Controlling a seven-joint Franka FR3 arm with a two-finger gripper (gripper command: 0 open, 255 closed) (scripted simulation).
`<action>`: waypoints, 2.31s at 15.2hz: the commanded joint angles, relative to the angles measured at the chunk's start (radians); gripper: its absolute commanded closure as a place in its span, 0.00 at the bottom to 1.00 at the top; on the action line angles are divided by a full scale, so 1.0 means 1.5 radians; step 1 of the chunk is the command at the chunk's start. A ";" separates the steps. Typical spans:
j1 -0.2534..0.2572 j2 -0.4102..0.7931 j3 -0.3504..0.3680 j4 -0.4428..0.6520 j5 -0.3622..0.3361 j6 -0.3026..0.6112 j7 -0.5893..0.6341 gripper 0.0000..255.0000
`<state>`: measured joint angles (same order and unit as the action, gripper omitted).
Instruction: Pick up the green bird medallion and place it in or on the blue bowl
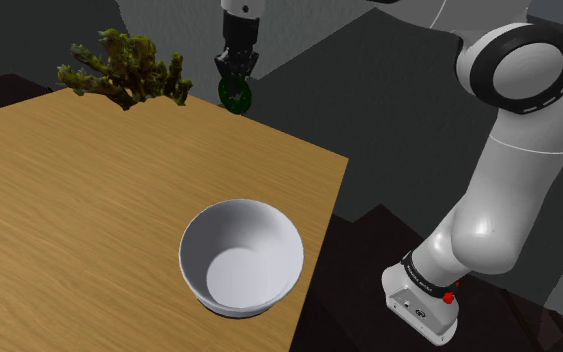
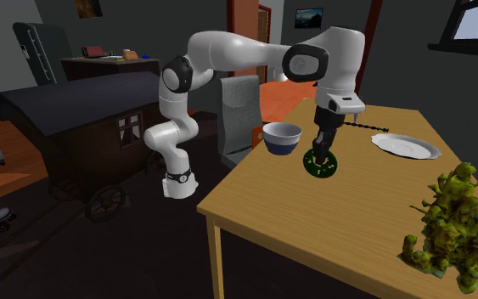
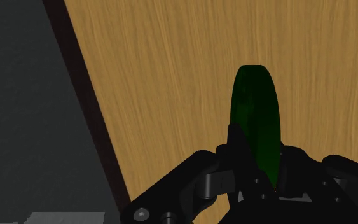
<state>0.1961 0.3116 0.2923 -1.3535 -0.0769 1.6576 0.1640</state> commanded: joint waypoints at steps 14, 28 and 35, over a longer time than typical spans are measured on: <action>0.022 0.023 0.006 0.157 -0.009 -0.135 0.014 1.00; 0.084 -0.206 0.073 -0.128 0.057 -0.068 0.161 1.00; 0.127 -0.265 0.119 -0.183 0.083 -0.065 0.251 1.00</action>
<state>0.3781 -0.0707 0.4620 -1.6139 0.0411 1.5595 0.5213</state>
